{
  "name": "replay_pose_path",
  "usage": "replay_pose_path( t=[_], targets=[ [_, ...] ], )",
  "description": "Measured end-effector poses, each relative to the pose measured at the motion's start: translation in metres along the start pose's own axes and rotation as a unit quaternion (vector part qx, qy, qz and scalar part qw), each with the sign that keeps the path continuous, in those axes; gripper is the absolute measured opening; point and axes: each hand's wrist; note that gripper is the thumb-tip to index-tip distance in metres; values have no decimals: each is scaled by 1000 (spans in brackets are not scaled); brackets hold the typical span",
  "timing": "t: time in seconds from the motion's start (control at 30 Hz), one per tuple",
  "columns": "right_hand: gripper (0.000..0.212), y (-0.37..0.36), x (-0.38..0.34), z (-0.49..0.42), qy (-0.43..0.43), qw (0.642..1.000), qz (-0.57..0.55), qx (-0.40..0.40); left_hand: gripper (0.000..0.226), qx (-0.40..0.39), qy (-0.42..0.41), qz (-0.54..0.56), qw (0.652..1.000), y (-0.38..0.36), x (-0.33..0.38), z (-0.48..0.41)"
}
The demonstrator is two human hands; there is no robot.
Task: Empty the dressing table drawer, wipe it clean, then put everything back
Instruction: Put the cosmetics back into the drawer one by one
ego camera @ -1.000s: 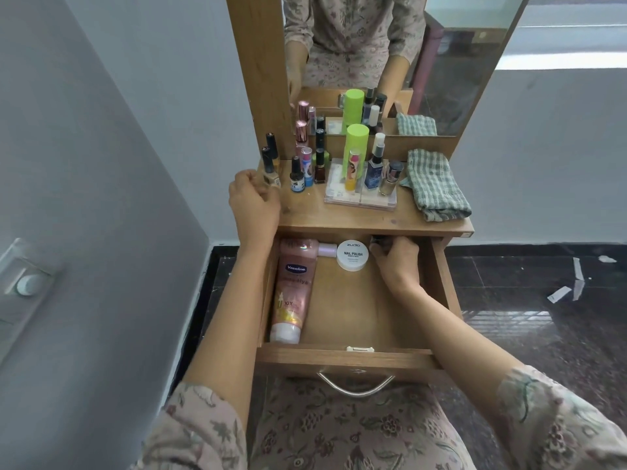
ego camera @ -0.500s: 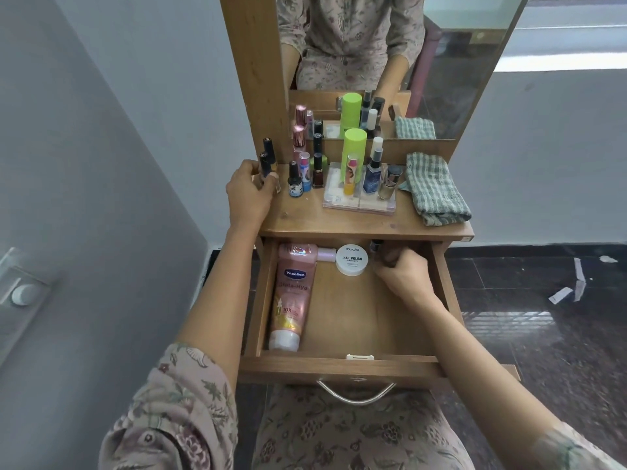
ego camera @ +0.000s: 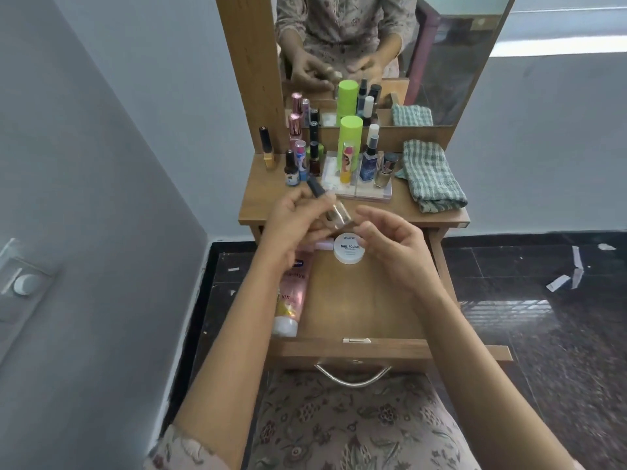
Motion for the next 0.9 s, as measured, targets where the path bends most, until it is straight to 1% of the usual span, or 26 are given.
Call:
replay_pose_path(
  t=[0.07, 0.1, 0.17, 0.27, 0.37, 0.47, 0.53, 0.63, 0.77, 0.83, 0.9],
  targets=[
    [36, 8, -2, -1, -9, 999, -22, -47, 17, -15, 30, 6, 999, -12, -13, 7],
    [35, 13, -2, -1, -14, 997, -13, -70, 18, -17, 44, 13, 999, -16, -19, 9],
    [30, 24, 1, 1, -27, 996, 33, -82, 15, -20, 66, 26, 997, -23, -32, 10],
    [25, 36, 9, 4, -41, 990, 122, -57, 10, -27, 65, -8, 998, -31, -49, 9],
    [24, 41, 25, 3, -73, 975, 207, -32, 5, -30, 52, -47, 997, -37, -66, 7],
    [39, 43, 49, -1, -143, 950, 278, -32, 6, -21, 39, -83, 996, -40, -82, 3],
    [46, 45, 59, -7, -184, 930, 319, 3, 5, -8, 29, -113, 993, -40, -89, -1],
    [49, 45, 60, -23, -211, 913, 343, 67, 5, 19, -6, -166, 986, -38, -93, -7],
    [41, 38, 60, -42, -218, 892, 386, 89, 9, 42, -30, -194, 980, -36, -93, -7],
    [34, 32, 63, -49, -205, 893, 383, 117, 5, 55, -46, -217, 974, -32, -91, -6],
    [29, 28, 66, -55, -194, 896, 370, 148, 11, 67, -69, -249, 964, -27, -86, -5]
  ],
)
Point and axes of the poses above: each hand's wrist, its own z-axis away from the middle knuckle, its own y-axis out of the back of the hand, x = y × z, and after that the axes turned 9 degrees about z, right-handed
